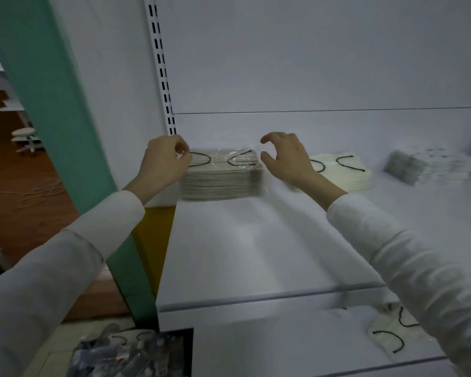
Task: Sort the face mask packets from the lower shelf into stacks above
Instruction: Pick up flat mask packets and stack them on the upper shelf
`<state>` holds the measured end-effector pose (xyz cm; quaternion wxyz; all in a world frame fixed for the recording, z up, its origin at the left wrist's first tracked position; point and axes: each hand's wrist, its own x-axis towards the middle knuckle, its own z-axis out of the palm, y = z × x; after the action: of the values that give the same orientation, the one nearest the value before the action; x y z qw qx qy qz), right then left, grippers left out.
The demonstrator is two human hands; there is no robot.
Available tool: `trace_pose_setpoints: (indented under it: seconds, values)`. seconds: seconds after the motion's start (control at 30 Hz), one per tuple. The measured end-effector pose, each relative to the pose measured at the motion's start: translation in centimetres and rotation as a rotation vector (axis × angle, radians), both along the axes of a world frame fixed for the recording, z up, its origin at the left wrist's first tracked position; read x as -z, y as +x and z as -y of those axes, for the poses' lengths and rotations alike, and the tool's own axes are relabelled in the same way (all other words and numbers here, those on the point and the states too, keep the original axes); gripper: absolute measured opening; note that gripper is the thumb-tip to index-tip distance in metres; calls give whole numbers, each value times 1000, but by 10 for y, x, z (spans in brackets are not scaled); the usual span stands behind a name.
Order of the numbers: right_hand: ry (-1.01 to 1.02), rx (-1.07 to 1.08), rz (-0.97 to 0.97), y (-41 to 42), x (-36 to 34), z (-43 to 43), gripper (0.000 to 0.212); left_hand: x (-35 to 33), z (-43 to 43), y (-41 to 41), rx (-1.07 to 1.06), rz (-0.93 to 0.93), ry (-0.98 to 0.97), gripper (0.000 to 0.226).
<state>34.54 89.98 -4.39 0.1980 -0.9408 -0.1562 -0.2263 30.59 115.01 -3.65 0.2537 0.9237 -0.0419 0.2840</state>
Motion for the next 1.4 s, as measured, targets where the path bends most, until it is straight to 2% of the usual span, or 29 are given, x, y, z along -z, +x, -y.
trace_pose_setpoints:
  seconds: [0.17, 0.33, 0.5, 0.63, 0.8, 0.93, 1.2, 1.4]
  values:
    - [38, -44, 5, -40, -8, 17, 36, -3, 28, -35, 21, -61, -42, 15]
    - [73, -136, 56, -95, -10, 47, 35, -4, 67, -89, 9, -39, -81, 17]
    - [109, -231, 53, -159, 7, 86, 31, 8, 129, -154, 16, -26, -142, 20]
    - [114, -303, 48, -207, 29, 117, 28, 36, 179, -209, 113, -55, -240, 12]
    - [156, -481, 17, -249, 67, 152, 22, 90, 213, -256, 292, -278, -355, 9]
    - [145, -549, -52, -258, 110, 172, 22, 144, 212, -257, 274, -450, -344, 9]
    - [213, -368, -357, -227, 254, 197, 19, 273, 190, -227, 79, -680, -509, 16]
    - [370, -5, -706, -186, 368, 193, 28, 359, 179, -198, 12, -802, -543, 14]
